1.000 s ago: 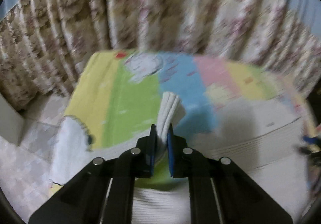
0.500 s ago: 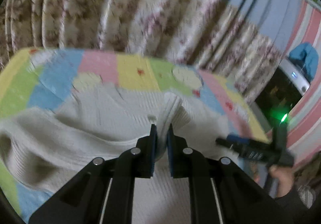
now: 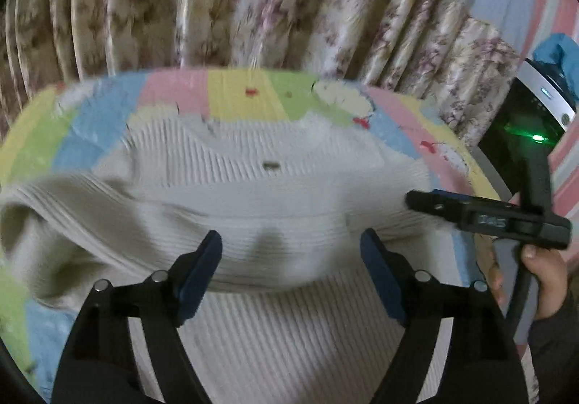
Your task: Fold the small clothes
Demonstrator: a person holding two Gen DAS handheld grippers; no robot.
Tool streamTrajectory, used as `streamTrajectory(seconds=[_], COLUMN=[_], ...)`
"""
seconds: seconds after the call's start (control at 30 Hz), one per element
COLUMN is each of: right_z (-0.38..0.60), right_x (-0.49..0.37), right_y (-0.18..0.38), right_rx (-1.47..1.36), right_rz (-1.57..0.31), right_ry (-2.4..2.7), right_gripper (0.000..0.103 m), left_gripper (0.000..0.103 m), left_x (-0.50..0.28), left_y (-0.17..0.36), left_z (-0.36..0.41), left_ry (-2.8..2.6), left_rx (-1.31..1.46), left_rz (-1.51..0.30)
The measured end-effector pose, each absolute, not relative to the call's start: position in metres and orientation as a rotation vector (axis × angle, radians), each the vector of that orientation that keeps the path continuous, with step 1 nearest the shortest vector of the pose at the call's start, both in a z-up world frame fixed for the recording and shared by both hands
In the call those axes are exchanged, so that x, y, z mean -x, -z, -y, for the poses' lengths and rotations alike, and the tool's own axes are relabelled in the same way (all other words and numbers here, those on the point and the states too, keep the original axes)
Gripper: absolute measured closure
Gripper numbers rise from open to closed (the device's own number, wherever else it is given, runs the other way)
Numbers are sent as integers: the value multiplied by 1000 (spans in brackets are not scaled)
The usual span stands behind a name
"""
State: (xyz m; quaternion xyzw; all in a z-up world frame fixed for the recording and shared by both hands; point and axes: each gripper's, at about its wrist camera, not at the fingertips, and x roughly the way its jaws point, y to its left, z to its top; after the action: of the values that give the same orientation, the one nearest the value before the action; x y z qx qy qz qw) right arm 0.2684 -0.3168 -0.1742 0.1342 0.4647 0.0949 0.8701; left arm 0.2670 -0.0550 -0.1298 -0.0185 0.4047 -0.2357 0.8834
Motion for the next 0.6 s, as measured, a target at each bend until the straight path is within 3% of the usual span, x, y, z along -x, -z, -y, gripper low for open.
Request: streamTrajectory(seconds=[0.13, 0.47, 0.6], right_z=[287, 217, 203], right_x=[-272, -266, -263], right_y=[170, 188, 186], right_rx=[-310, -216, -112], right_rz=[-1000, -1098, -1062], right_ry=[-305, -440, -433], right_gripper=[23, 84, 93], left_gripper=[19, 18, 18], left_x=[-267, -318, -318], left_y=[105, 104, 105], left_z=[33, -67, -92], left_ry=[388, 186, 167], left_rx=[-83, -35, 41], left_rz=[-794, -834, -840])
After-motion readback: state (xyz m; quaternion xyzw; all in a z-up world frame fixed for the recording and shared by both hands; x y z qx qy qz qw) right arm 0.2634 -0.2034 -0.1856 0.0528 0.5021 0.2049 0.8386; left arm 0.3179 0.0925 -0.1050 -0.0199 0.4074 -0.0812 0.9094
